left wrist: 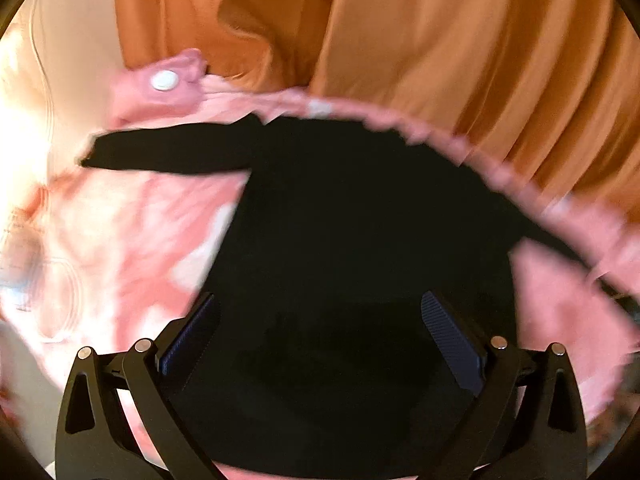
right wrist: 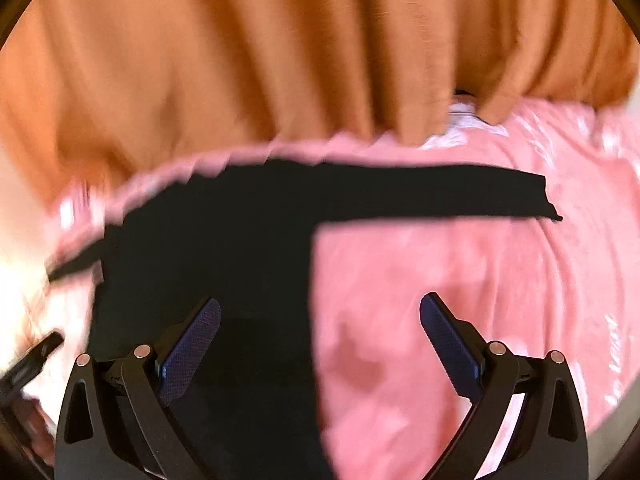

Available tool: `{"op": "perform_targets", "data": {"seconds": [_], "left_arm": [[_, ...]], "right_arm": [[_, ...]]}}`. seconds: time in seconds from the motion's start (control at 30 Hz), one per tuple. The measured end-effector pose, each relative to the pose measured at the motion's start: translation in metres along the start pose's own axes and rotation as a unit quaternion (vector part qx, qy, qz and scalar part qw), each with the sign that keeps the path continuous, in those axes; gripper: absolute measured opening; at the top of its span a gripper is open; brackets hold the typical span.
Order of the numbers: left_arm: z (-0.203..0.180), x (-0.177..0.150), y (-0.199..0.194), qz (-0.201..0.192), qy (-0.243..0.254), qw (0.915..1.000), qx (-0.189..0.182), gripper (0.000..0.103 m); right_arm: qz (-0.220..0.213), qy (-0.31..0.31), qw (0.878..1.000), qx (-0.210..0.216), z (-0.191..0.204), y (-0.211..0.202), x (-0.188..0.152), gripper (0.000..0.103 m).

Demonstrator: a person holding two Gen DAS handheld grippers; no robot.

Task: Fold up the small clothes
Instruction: 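Grasp the sweater sleeve with the right tool and fold it across the body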

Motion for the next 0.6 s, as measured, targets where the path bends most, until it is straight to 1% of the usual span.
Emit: {"op": "perform_targets", "data": {"seconds": [0.03,0.07,0.1,0.17,0.23,0.27,0.3,0.33,0.37,0.43,0.47,0.5,0.53,0.57,0.6], "left_arm": [[0.0,0.012,-0.001,-0.012,-0.023,0.9993,-0.027,0.098],[0.0,0.027,0.002,-0.026,-0.048,0.9968,-0.057,0.098],[-0.001,0.036,0.008,-0.031,-0.062,0.9951,-0.07,0.098],[-0.004,0.048,0.028,-0.027,-0.076,0.9939,-0.076,0.098],[-0.008,0.05,0.048,-0.031,-0.075,0.9947,-0.062,0.098],[-0.01,0.047,0.055,-0.032,-0.072,0.9957,-0.049,0.098],[-0.012,0.043,0.065,-0.022,-0.061,0.9974,-0.033,0.098],[-0.016,0.041,0.074,-0.008,-0.049,0.9983,-0.031,0.098],[-0.02,0.04,0.085,0.011,-0.035,0.9989,-0.029,0.098],[-0.021,0.043,0.096,0.021,-0.034,0.9989,-0.027,0.098],[-0.025,0.044,0.1,0.021,-0.038,0.9986,-0.03,0.098],[-0.027,0.045,0.104,0.021,-0.04,0.9984,-0.035,0.098],[-0.028,0.044,0.106,0.022,-0.038,0.9982,-0.04,0.098],[-0.032,0.045,0.108,0.023,-0.034,0.9981,-0.045,0.098],[-0.034,0.045,0.109,0.024,-0.03,0.9982,-0.047,0.098]], "right_arm": [[-0.006,0.028,0.999,-0.017,-0.026,0.011,0.025,0.098],[-0.001,0.049,0.998,-0.038,-0.046,0.024,0.041,0.098],[0.012,0.079,0.995,-0.056,-0.071,0.039,0.053,0.098],[0.025,0.138,0.987,-0.082,-0.118,0.065,0.065,0.096],[0.044,0.18,0.975,-0.122,-0.159,0.085,0.066,0.094],[0.049,0.186,0.971,-0.14,-0.173,0.093,0.065,0.093],[0.056,0.191,0.967,-0.158,-0.186,0.098,0.064,0.09],[0.061,0.198,0.964,-0.168,-0.198,0.105,0.063,0.089],[0.063,0.204,0.963,-0.163,-0.207,0.109,0.067,0.089],[0.06,0.221,0.963,-0.143,-0.217,0.119,0.07,0.088],[0.059,0.227,0.963,-0.135,-0.218,0.122,0.072,0.084],[0.055,0.231,0.963,-0.127,-0.219,0.126,0.072,0.076],[0.053,0.233,0.964,-0.113,-0.217,0.132,0.074,0.07],[0.052,0.233,0.966,-0.101,-0.215,0.136,0.077,0.055],[0.051,0.233,0.967,-0.088,-0.216,0.142,0.084,0.034]]}}
Point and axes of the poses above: each gripper's, at about its wrist camera, not at the fingertips, and y roughly the way its jaws point, z to its left, x to its top, the point moved 5 cm from there along y, roughly the way its jaws point, and after that the axes turned 6 degrees about y, right-handed, at the moved point
